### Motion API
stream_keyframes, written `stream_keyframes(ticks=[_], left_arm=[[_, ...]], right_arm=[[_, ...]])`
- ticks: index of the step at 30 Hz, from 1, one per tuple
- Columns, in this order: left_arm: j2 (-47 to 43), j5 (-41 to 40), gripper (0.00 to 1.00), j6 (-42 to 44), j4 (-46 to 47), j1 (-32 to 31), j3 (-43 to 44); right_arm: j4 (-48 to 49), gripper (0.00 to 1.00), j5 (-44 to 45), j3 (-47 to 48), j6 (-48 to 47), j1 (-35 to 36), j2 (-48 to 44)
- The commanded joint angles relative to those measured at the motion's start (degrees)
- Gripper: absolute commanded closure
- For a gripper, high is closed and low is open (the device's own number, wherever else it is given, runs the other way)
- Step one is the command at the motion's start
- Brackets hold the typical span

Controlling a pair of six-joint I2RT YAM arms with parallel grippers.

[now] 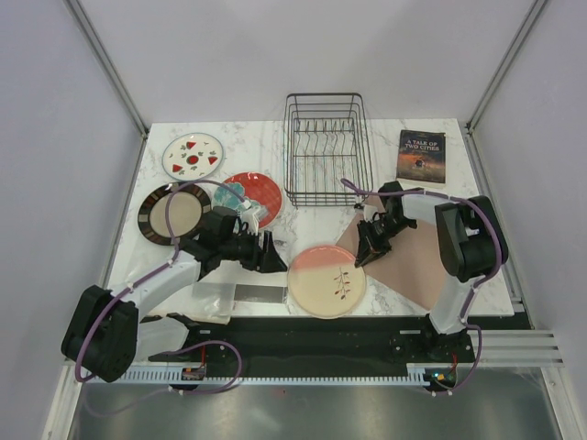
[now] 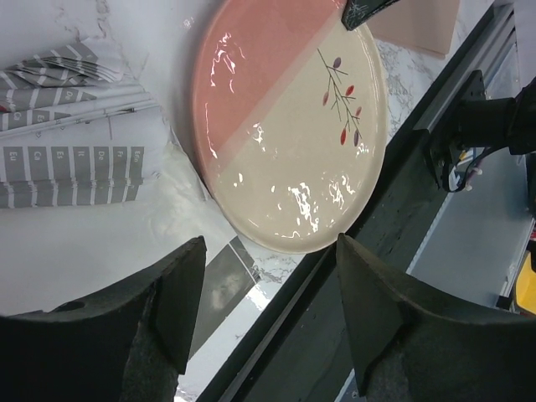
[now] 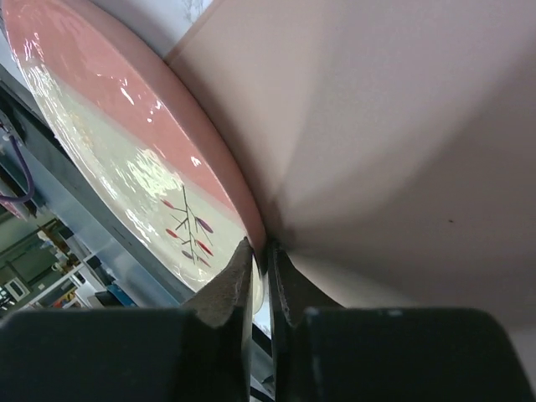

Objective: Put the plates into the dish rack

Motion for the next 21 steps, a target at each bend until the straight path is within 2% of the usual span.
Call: stream_keyframes(ticks=[1, 3, 6, 8, 11, 15, 19, 21], left_arm=[[-1.6, -0.5, 0.25, 0.3, 2.2, -0.2, 0.9], [-1.7, -1.3, 0.21, 1.5, 2.4, -0.2, 1.6], [-2.0, -0.9, 0.14, 4.6, 2.4, -0.1, 3.5], [-2.3, -2.9, 0.00, 5.2, 1.5, 0.0, 5.4], [-1.5, -6.7, 0.00, 1.4, -0.7, 0.8, 7.0], [0.9, 0.6, 0.02, 2.5, 0.4, 1.8, 7.2], [4.8, 6.5, 0.13, 1.8, 7.1, 1.9, 5.8], [7.2, 9.3, 0.15, 1.7, 10.3, 1.9, 5.5]], right_arm=[[3.9, 0.95, 8.1, -0.2, -1.5, 0.3, 0.4], [3.7, 1.00, 7.1, -0.9, -2.0, 0.0, -1.7], [2.1, 1.00, 2.9, -1.9, -3.9, -1.2, -6.9], [0.5, 1.00, 0.7, -2.2, -4.7, -2.1, -10.2], [-0.3, 1.00, -2.4, -1.9, -6.0, -3.3, -14.5], [-0.9, 1.00, -6.9, -0.8, -6.2, -3.7, -16.6], [-0.5, 1.00, -12.2, -0.9, -6.0, -4.3, -18.1], [-0.7, 1.00, -13.5, -1.2, -6.0, -4.6, -18.6]])
